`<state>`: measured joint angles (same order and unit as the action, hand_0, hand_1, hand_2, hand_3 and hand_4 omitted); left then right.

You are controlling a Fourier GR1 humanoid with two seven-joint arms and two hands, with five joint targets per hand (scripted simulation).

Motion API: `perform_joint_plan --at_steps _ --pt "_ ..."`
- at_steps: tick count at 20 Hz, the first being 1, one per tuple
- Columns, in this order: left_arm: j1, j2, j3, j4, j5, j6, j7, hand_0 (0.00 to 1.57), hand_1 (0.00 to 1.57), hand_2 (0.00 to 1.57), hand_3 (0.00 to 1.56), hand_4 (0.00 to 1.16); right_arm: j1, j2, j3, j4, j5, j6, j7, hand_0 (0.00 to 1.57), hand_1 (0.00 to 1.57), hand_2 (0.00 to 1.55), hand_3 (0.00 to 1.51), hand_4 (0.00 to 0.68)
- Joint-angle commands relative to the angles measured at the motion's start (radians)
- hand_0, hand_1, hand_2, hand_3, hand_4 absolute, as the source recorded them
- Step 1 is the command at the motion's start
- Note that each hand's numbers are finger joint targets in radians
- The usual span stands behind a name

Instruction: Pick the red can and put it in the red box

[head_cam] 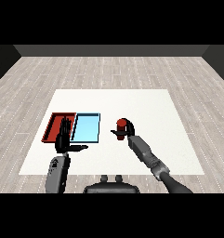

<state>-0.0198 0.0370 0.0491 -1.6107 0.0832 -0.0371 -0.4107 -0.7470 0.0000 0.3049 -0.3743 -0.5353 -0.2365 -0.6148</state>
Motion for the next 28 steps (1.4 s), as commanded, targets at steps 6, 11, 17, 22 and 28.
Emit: perform_joint_plan --at_steps 6,11,17,22,28 --pt "-0.039 -0.028 -0.036 0.037 -0.019 0.009 0.002 0.0 0.0 0.0 0.0 0.0 0.093 -0.069 0.029 -0.247 0.11 -0.034 0.067 1.43 1.43 1.43 1.37 0.623" --pt "-0.005 -0.019 -0.069 0.005 -0.038 0.0 -0.005 0.0 0.0 0.0 0.0 0.0 0.096 -0.054 0.035 -0.414 0.162 -0.135 0.112 1.42 1.42 1.43 1.37 0.615" --pt "0.016 -0.02 -0.117 -0.023 -0.03 -0.011 0.046 0.0 0.0 0.0 0.0 0.0 0.158 -0.087 0.025 -0.628 0.197 -0.118 0.174 1.46 1.46 1.44 1.39 0.661" --pt "-0.02 -0.037 -0.159 -0.02 -0.053 0.036 0.112 0.0 0.0 0.0 0.0 0.0 0.267 -0.053 0.072 -0.833 0.294 -0.192 0.285 1.45 1.45 1.43 1.39 0.655" --pt "-0.022 -0.037 -0.297 0.102 -0.039 0.124 0.039 0.0 0.0 0.0 0.0 0.0 0.355 -0.002 0.117 -0.886 0.335 -0.213 0.263 1.45 1.45 1.43 1.39 0.653"
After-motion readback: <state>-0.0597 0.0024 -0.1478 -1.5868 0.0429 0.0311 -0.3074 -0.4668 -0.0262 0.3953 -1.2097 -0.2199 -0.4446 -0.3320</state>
